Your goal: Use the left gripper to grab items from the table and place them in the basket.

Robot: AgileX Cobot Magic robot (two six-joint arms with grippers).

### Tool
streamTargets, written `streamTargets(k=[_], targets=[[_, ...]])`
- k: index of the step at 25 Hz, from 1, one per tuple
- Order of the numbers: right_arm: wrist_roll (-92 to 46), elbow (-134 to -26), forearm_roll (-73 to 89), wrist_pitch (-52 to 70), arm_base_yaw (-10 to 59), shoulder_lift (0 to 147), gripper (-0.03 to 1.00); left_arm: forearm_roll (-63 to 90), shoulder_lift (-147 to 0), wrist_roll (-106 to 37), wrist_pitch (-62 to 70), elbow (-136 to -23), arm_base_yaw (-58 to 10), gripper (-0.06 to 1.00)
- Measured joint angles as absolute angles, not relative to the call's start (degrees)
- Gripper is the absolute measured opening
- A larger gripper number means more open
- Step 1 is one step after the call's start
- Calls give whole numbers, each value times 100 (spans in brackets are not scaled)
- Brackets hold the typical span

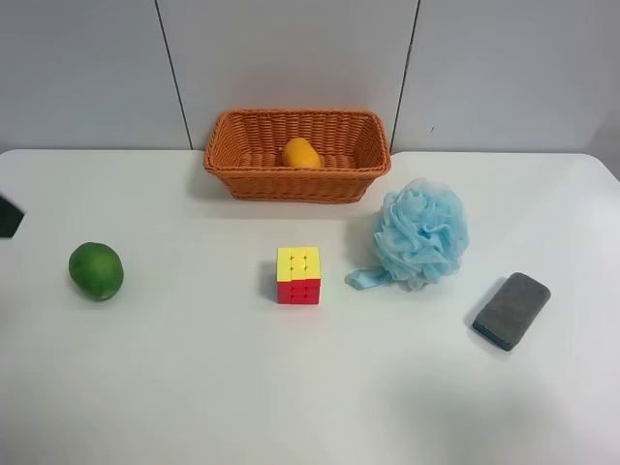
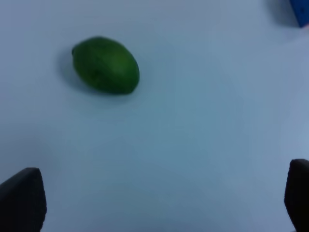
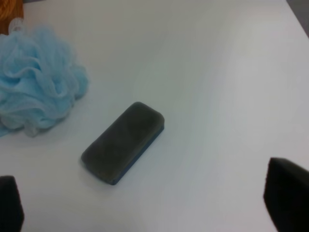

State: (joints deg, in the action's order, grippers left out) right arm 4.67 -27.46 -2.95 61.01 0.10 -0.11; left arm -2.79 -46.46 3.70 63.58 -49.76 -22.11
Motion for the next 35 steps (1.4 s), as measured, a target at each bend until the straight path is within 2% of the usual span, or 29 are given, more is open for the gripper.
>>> streamTargets(k=[8,18,23,35], targets=[[467,-2746,-295,6101,10,-11,99,43,-2200,-277,6154,-3683,-2129,99],[467,-2746,-295,6101,10,-11,99,646,-192,-998,6088,-2960,-890,99],[467,-2746,-295,6101,10,-11,99,769,28,-1106,6100,-2960,-483,99],[467,-2746,-295,6101,10,-11,99,791,28,-1128,6100,-2960,-459,99]])
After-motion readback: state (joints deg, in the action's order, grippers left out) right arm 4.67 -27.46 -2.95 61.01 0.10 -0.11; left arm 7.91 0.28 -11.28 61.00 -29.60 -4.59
